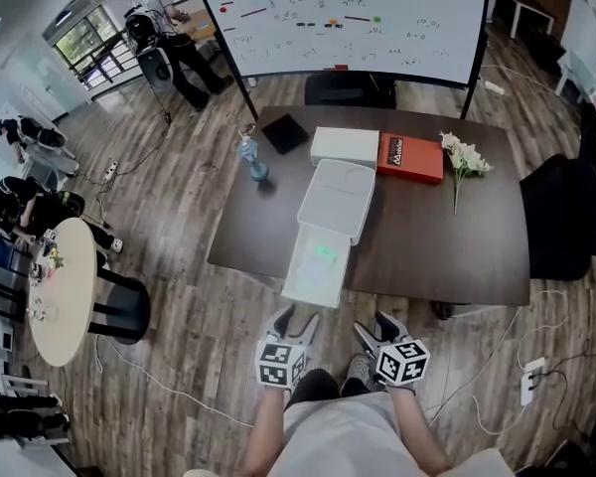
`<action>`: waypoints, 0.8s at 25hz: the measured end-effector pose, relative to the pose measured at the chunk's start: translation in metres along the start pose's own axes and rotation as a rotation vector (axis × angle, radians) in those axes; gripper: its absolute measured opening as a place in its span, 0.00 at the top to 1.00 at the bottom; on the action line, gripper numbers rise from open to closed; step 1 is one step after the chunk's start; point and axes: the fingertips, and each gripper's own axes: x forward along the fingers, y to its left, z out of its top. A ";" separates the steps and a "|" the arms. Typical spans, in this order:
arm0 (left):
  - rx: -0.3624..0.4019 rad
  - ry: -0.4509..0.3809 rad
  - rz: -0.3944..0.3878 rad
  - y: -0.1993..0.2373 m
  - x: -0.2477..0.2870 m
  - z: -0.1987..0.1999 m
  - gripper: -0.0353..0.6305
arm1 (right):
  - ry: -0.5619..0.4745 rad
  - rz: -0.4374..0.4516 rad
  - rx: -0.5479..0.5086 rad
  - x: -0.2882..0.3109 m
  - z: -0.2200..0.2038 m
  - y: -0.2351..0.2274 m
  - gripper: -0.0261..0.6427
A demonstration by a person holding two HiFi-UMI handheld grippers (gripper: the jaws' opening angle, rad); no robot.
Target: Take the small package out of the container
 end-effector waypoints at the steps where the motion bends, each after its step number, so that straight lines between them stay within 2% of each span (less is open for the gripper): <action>1: -0.004 0.005 0.002 0.001 0.003 -0.001 0.62 | 0.002 0.001 0.000 0.001 0.001 -0.002 0.54; 14: -0.038 0.023 0.008 0.011 0.052 0.009 0.62 | 0.028 -0.021 -0.011 0.010 0.022 -0.035 0.54; 20: -0.034 0.050 0.011 0.030 0.082 0.011 0.62 | 0.035 -0.021 -0.004 0.036 0.036 -0.045 0.55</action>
